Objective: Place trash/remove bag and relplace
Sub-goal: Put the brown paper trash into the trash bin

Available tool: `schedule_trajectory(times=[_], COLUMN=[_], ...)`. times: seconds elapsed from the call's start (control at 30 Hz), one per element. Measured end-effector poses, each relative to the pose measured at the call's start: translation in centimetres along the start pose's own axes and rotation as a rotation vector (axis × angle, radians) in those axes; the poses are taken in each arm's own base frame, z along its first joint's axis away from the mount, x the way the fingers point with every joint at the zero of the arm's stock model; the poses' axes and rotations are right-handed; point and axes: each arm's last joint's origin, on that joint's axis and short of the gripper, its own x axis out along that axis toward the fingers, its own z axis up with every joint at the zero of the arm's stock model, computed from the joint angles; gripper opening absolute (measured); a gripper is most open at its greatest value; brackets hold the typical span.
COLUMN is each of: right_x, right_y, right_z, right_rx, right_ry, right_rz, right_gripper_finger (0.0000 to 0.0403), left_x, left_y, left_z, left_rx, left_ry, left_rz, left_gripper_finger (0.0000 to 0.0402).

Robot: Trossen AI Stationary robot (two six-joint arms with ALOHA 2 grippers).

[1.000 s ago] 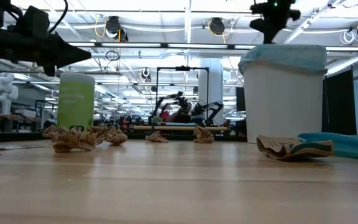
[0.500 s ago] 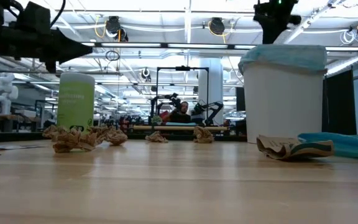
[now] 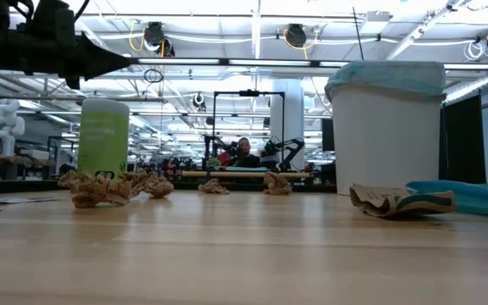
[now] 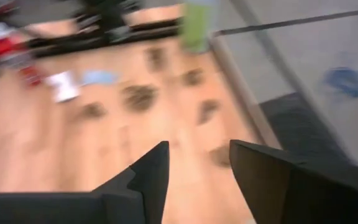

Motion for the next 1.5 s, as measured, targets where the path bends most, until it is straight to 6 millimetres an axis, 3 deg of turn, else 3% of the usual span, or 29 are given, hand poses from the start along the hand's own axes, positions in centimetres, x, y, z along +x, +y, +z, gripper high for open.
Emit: schedule_trajectory(times=[0.23,0.37,0.53,0.67,0.9,1.2,1.5], right_x=[5.6,9.8,14.3,17.0,21.3,24.8,27.7], right_y=[6.8,10.1,12.4,12.3,10.2,8.6,8.2], right_z=[-3.2,-6.9,-11.9,-15.4,-19.4,-21.5,-23.0], right_rx=[-0.03,0.019,0.103,0.15,0.276,0.282,0.253], right_ry=[0.199,0.33,0.481,0.572,0.641,0.687,0.756], right_rz=[0.204,0.219,0.19,0.134,0.126,0.159,0.2], right_gripper_finger=[0.0127,0.0138,0.0174,0.0211,0.0247,0.0249,0.0249], left_x=[0.1,0.1,0.1,0.1,0.1,0.1,0.1], left_y=[-0.1,-0.1,-0.1,-0.1,-0.1,-0.1,-0.1], left_z=[-0.2,-0.1,-0.1,-0.2,-0.2,-0.4,-0.5], left_rx=[0.006,0.006,0.006,0.007,0.009,0.02,-0.002], left_ry=[0.013,0.014,0.014,0.016,0.017,0.039,0.047], left_rz=[-0.001,-0.002,-0.002,-0.002,-0.003,-0.004,-0.005], left_gripper_finger=[0.0,0.0,0.0,0.0,0.0,0.0,0.0])
